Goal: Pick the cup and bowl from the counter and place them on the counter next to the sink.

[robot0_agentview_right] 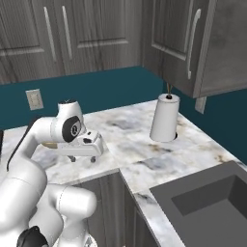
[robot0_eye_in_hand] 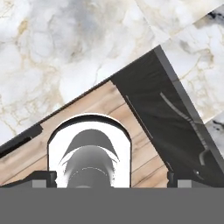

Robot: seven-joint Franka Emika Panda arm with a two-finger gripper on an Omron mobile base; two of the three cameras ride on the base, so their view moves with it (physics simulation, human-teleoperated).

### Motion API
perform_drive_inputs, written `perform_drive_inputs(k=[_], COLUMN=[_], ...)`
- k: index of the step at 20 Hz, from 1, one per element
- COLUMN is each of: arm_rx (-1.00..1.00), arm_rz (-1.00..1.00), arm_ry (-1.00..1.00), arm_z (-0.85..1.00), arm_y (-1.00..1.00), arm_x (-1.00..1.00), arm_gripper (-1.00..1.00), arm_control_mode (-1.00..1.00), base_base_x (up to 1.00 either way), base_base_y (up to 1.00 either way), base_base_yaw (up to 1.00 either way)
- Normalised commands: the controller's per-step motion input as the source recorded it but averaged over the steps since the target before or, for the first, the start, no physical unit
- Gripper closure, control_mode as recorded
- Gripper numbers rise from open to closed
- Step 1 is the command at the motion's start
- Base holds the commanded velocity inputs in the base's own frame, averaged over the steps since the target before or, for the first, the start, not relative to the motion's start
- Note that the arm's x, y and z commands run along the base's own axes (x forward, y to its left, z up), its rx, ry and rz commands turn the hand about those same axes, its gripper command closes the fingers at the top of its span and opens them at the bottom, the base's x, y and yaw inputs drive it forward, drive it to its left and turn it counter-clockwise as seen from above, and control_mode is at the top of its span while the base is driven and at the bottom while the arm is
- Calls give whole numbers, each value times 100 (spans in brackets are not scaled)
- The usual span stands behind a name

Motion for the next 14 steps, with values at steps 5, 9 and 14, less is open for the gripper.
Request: perform_drive_inputs(k=[5,9,14], arm_rx=[0,0,0], arm_rz=[0,0,0], arm_ry=[0,0,0], arm_z=[0,0,0], arm_y=[0,0,0], arm_x=[0,0,0], arm_gripper=[-100,-100,-100], arm_control_mode=[100,100,100], base_base_x=[-35,-16,-3], base_base_y=[0,0,0], base_base_yaw=[2,1,0])
